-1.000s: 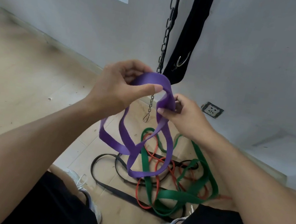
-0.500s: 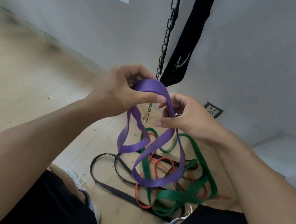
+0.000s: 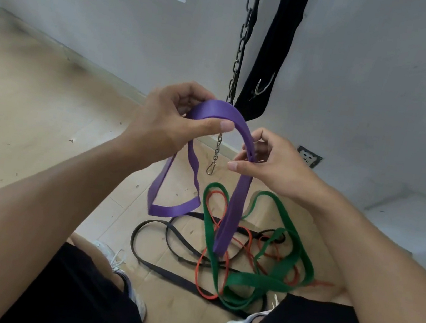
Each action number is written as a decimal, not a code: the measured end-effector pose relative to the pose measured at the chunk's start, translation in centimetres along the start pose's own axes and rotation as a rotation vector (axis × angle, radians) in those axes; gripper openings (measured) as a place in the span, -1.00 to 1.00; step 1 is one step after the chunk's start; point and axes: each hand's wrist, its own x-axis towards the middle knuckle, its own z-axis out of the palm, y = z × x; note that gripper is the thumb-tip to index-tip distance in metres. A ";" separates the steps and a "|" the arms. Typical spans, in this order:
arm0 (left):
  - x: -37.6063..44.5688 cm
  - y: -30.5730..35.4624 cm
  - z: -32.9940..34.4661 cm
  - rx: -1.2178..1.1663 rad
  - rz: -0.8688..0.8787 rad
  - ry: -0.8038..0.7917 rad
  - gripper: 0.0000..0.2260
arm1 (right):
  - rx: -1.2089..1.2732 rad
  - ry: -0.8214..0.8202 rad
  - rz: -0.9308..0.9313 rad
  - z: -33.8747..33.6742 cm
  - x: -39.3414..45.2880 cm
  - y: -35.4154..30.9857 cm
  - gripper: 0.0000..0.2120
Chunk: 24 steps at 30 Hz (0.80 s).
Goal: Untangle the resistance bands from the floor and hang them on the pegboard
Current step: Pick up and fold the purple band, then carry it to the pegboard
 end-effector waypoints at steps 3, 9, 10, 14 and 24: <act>0.1 -0.2 -0.3 -0.019 -0.023 -0.027 -0.65 | 0.021 0.051 -0.018 0.2 0.1 0.0 -0.71; 0.1 -0.9 -0.3 -0.028 -0.092 -0.193 -0.64 | 0.155 0.249 -0.096 1.3 0.2 -0.2 -0.66; 0.1 -1.0 -0.3 -0.009 -0.088 -0.206 -0.66 | 0.166 0.255 -0.114 1.3 0.1 -0.3 -0.64; -0.1 -1.0 0.0 0.049 -0.034 -0.190 -0.74 | 0.169 0.272 -0.154 1.7 0.0 -0.4 -0.60; -0.5 -0.7 0.9 0.021 0.040 -0.118 -0.64 | 0.018 0.143 -0.135 2.6 0.3 0.0 -0.66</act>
